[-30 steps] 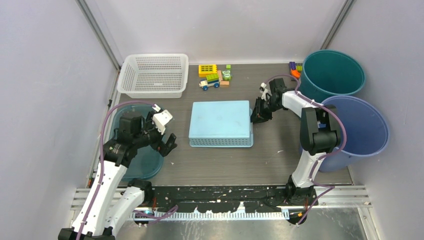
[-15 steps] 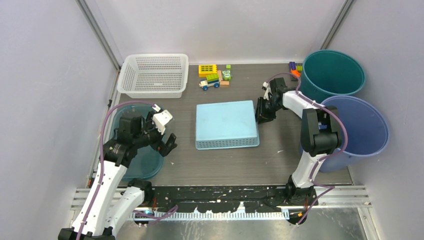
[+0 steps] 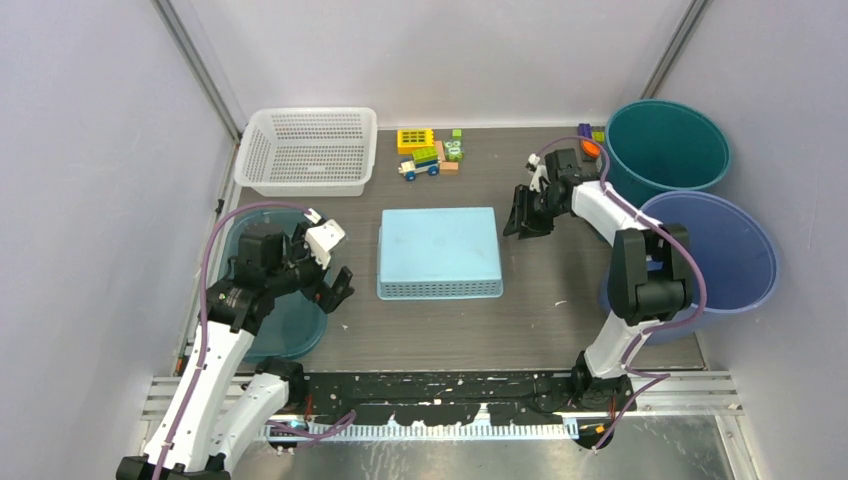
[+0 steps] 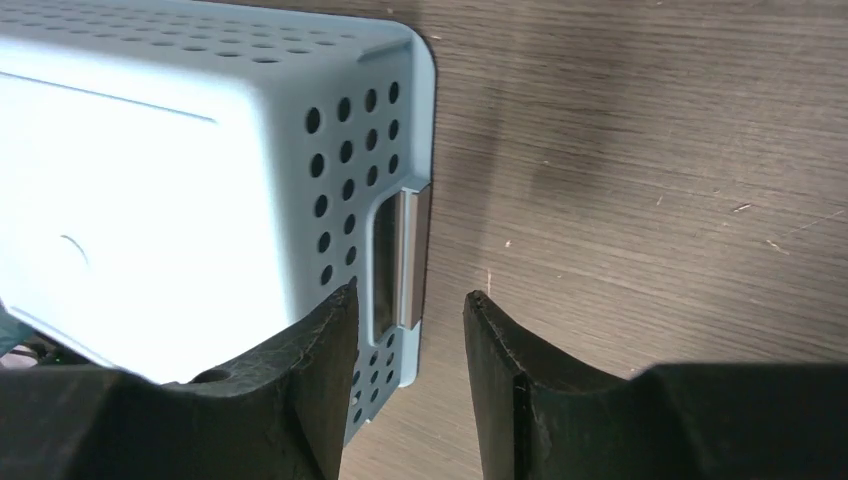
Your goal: Turn the large container upside down
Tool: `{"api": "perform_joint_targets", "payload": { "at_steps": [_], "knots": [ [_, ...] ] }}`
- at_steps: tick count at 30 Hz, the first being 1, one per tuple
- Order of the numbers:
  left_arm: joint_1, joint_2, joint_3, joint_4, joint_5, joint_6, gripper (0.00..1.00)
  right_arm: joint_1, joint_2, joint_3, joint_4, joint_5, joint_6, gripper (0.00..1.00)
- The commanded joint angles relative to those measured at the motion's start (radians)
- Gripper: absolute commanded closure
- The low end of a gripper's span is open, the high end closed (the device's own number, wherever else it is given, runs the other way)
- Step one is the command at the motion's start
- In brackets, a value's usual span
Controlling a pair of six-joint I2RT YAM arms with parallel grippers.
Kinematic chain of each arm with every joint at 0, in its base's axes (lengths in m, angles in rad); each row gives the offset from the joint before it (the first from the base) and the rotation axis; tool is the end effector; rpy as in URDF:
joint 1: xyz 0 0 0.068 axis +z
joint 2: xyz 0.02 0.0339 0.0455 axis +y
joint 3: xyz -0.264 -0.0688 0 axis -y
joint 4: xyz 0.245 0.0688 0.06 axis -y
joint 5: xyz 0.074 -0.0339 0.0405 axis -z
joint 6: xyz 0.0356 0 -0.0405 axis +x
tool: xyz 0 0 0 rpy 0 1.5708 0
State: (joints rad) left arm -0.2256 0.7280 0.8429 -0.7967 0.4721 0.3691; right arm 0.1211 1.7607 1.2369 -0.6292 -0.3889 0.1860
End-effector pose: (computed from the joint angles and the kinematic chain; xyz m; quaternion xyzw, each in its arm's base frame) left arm 0.1343 -0.0474 0.3102 0.3533 0.8098 -0.1806 0.4321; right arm 0.3512 0.0563 0.2044 -0.0089 0.9606 0.2179 0.1722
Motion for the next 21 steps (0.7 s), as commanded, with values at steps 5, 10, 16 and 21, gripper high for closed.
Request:
{"api": "perform_joint_targets", "payload": {
  "at_steps": [5, 10, 16, 21],
  "knots": [
    [0.008, -0.008, 0.008, 0.037, 0.013, -0.011, 0.00, -0.001, -0.141, 0.051, -0.024, -0.078, -0.013, 0.51],
    [0.008, -0.007, 0.003, 0.043, 0.011, -0.010, 0.00, 0.006, -0.212, 0.058, -0.023, -0.091, -0.067, 0.48],
    [0.008, 0.000, 0.001, 0.047, 0.010, -0.010, 0.00, 0.104, -0.355, 0.032, 0.035, 0.011, -0.193, 0.39],
    [0.007, -0.001, 0.000, 0.045, 0.008, -0.010, 0.00, 0.293, -0.449, -0.040, 0.111, 0.097, -0.382, 0.14]
  ]
}}
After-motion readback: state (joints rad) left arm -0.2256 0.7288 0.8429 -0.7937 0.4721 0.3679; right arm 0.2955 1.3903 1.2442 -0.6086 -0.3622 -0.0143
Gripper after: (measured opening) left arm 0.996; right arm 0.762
